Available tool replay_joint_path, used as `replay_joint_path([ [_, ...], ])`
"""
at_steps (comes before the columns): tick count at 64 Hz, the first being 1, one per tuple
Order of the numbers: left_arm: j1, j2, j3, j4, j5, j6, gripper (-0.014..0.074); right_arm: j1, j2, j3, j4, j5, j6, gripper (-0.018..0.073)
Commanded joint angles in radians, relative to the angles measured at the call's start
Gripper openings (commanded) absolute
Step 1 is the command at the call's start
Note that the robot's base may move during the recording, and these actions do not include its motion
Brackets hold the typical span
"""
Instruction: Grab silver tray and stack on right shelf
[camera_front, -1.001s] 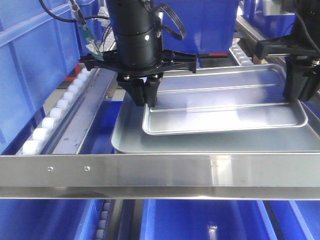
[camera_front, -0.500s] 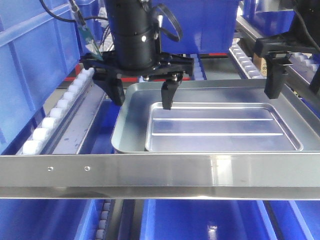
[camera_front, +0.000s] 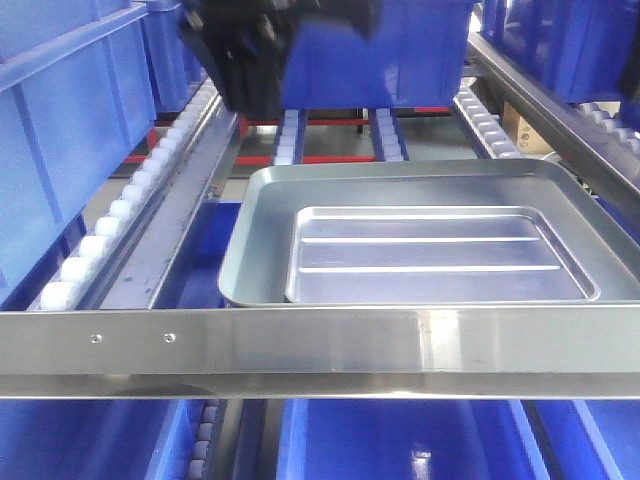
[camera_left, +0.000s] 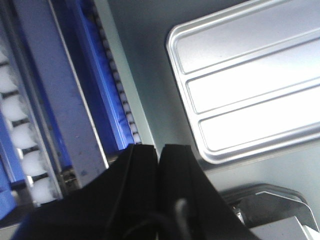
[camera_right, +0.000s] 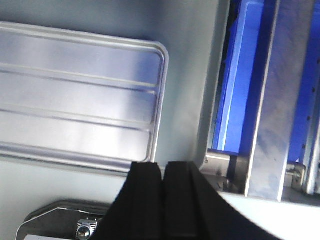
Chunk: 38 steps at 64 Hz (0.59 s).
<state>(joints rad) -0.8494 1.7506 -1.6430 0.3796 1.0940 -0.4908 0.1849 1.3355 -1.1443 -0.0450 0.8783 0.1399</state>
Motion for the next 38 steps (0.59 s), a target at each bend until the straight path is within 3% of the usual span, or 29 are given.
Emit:
replay_joint_path([
  [1, -0.014, -0.152, 0.087, 0.051, -0.072, -0.002, -0.0083, -0.008, -0.117, 0.039, -0.011, -0.066, -0.006, 0.0053],
  [14, -0.028, -0.418, 0.467, 0.036, -0.281, -0.002, -0.0083, -0.007, -0.356, 0.281, -0.011, -0.142, -0.006, 0.0053],
  [33, -0.028, -0.775, 0.998, 0.023, -0.762, -0.002, -0.0083, -0.005, -0.732, 0.594, -0.011, -0.262, -0.007, 0.0053],
  [34, -0.11, -0.798, 1.022, 0.023, -0.776, -0.002, -0.0083, -0.005, -0.75, 0.602, -0.011, -0.263, -0.007, 0.0053],
  [38, -0.11, -0.862, 1.083, 0.023, -0.831, -0.002, -0.0083, -0.005, -0.834, 0.627, -0.011, -0.262, -0.007, 0.0053],
])
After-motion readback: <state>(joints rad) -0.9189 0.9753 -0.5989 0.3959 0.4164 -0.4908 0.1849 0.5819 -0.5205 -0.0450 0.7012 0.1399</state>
